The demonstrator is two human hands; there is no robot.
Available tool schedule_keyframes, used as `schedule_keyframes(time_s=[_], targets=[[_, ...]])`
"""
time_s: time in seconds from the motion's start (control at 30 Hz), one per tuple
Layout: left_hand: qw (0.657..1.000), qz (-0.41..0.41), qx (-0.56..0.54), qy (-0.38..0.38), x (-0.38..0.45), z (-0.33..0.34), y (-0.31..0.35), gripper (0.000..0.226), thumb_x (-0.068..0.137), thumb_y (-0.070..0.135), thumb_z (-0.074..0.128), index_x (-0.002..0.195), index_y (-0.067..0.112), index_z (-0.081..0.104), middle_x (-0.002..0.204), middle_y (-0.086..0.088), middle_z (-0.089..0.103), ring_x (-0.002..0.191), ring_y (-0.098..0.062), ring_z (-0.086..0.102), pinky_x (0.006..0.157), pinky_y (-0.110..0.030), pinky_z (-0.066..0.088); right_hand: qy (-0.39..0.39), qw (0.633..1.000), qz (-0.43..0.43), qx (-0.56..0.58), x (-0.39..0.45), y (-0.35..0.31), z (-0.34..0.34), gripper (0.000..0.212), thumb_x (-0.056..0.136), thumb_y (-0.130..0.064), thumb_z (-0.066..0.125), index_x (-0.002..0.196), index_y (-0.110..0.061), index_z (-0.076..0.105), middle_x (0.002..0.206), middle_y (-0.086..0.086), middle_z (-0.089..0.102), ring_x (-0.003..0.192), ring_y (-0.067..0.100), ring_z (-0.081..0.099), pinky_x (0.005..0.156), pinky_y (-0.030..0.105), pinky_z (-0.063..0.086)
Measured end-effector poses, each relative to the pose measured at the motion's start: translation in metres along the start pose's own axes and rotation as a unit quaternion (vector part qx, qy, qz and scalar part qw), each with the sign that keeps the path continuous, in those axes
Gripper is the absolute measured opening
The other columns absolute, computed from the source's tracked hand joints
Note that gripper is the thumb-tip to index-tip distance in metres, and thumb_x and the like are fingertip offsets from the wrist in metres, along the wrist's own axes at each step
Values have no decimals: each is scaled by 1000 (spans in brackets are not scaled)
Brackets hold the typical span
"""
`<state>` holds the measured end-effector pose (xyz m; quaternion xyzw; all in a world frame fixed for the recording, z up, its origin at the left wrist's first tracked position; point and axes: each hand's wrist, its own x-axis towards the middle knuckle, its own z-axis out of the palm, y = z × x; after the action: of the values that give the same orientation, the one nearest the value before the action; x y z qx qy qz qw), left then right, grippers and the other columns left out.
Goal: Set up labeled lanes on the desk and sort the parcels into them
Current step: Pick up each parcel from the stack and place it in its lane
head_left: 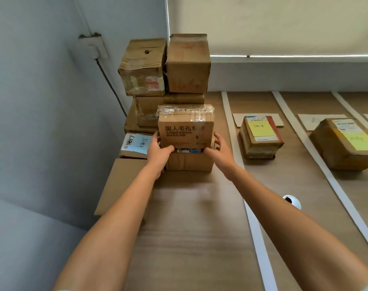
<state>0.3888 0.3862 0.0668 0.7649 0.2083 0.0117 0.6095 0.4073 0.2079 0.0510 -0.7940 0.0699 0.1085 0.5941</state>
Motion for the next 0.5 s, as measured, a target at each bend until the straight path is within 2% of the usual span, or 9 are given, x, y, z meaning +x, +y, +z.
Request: schedule_keyframes(time_s=[0.13,0.27,0.33,0.43,0.5], targets=[[999,25,-28,18,5,6,-13,75,84,-2,60,146,20,25,140,-5,45,131,-19,40,101,-28,36,21,997,-50,-53,1,9,6,69,82,-25,66,142,-28,34,145,1,41,134,20,35,109,46,35],[997,40,-56,23,2,3,-15,77,83,-3,60,146,26,26,140,-5,45,130,-18,41,105,-34,39,31,994,-81,-64,0,4,6,63,85,-29,64,141,-23,37,143,1,41,131,17,37,103,33,35],[997,49,-63,16,-2,0,-10,75,84,-2,60,145,27,28,140,-3,45,131,-17,40,107,-37,38,36,995,-85,-42,-5,-6,7,67,81,-43,64,140,-25,38,140,-1,44,129,16,39,105,37,39],[996,65,-69,3,-13,-5,2,67,85,1,58,144,25,34,136,-2,51,128,-18,44,107,-40,40,28,996,-87,-11,-7,-17,5,75,69,-70,57,134,-36,42,132,-7,52,124,16,46,98,48,47],[995,67,-80,0,-24,-10,12,62,87,3,54,143,24,37,132,-1,54,124,-17,47,106,-40,41,23,996,-86,11,-14,-23,3,72,68,-75,52,130,-40,44,128,-6,55,122,18,48,96,49,48]])
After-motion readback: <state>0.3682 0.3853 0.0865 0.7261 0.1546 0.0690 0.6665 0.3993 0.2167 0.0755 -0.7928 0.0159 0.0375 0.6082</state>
